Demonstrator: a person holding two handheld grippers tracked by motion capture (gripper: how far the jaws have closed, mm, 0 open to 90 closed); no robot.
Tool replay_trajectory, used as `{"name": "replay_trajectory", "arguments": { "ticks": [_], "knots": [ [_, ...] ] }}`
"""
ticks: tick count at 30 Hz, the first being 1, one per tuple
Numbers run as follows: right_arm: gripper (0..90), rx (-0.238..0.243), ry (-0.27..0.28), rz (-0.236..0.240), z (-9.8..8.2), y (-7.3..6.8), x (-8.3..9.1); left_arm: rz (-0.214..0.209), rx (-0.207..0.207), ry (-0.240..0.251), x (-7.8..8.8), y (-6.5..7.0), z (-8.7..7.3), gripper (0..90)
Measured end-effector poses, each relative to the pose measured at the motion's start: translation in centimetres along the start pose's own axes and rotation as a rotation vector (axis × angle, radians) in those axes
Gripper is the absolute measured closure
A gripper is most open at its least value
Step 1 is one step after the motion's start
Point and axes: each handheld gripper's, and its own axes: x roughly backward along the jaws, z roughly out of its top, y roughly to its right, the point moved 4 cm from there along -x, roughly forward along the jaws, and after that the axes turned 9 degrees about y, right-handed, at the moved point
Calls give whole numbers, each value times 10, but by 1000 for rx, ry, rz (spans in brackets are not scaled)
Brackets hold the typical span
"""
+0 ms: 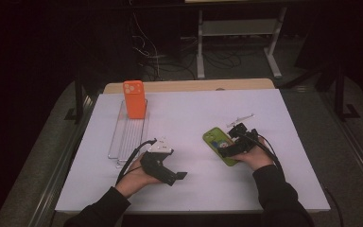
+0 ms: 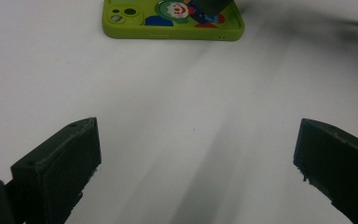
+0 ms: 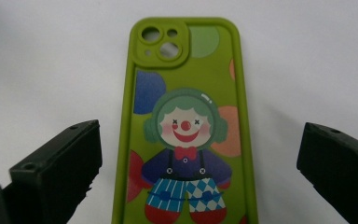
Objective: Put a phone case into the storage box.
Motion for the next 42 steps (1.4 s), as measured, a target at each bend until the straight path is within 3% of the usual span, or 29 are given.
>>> {"name": "replay_trajectory", "arguments": {
  "ticks": [10,21,30,34,38,42],
  "knots": [
    [26,16,-77,-17,-10,-6,-13,-2,4,2,0,0,0,2],
    [108,3,-94,6,-14,-7,-15,-7,1,-1,0,0,0,2],
    [142,-2,-106,-4,-14,-9,-14,-9,1,-4,-1,1,0,2],
    [148,2,-112,-2,-14,-8,-14,-42,-7,-28,0,3,1,1],
    [150,-1,-113,22,-13,-6,-13,-43,-32,-33,1,1,7,1],
    [150,26,-102,49,-5,2,-6,-52,-46,-39,2,-3,16,2]
  ]
}}
